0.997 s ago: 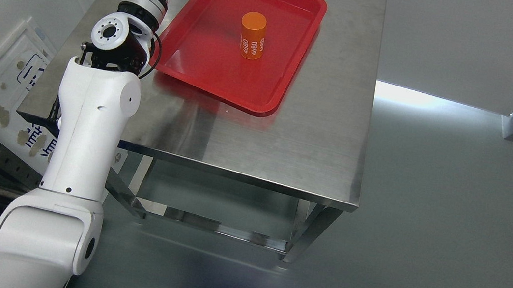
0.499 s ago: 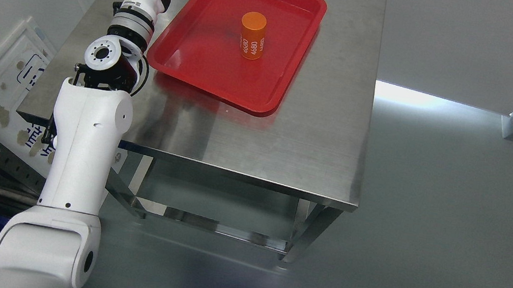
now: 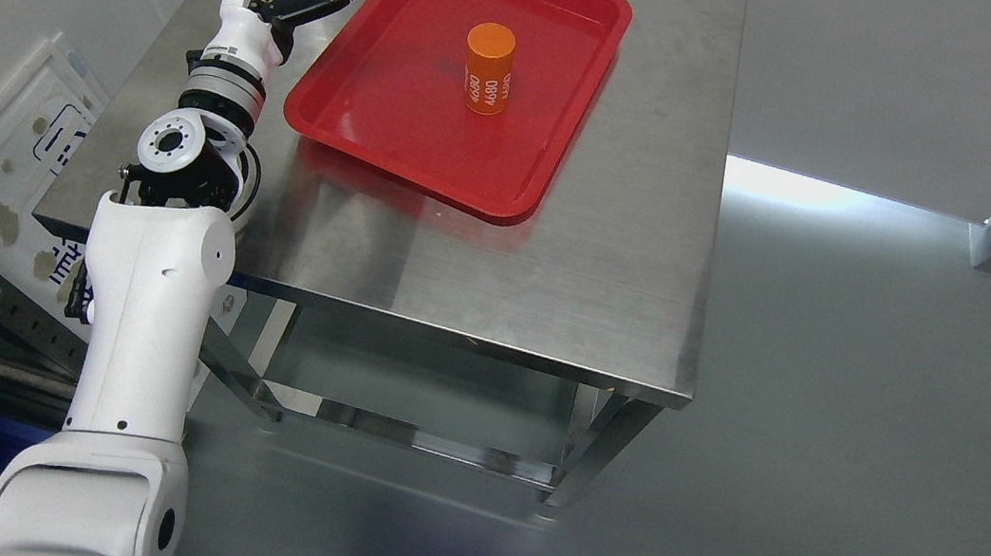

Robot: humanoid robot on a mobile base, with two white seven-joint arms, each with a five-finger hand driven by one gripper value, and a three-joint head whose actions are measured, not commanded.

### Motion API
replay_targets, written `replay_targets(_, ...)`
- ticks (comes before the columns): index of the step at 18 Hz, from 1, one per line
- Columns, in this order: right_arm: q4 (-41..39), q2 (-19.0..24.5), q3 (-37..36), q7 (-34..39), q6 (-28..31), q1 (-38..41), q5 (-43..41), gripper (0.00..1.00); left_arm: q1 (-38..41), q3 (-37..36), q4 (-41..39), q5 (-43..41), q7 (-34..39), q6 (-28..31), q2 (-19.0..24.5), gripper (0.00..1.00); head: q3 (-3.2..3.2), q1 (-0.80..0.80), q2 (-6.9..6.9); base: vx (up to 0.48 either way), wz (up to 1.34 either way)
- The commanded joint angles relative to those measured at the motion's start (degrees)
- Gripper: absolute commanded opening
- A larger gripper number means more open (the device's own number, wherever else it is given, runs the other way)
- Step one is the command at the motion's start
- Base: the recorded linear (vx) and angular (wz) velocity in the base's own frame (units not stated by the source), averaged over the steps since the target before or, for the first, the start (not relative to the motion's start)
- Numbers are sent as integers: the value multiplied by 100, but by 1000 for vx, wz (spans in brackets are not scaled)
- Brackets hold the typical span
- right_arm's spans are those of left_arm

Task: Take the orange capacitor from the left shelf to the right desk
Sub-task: 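Withdraw the open left hand up away from the capacitor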

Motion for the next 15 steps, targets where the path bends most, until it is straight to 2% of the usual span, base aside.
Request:
replay_targets(1,-100,-100,-70,4,-1,114,26,100,1,268,-38,-18,-62,12,100,100,0,0,0,0,0)
replay_targets(15,-100,-100,-70,4,-1,114,26,100,-236,83,-100,-18,-107,30,100,100,0,0,0,0,0)
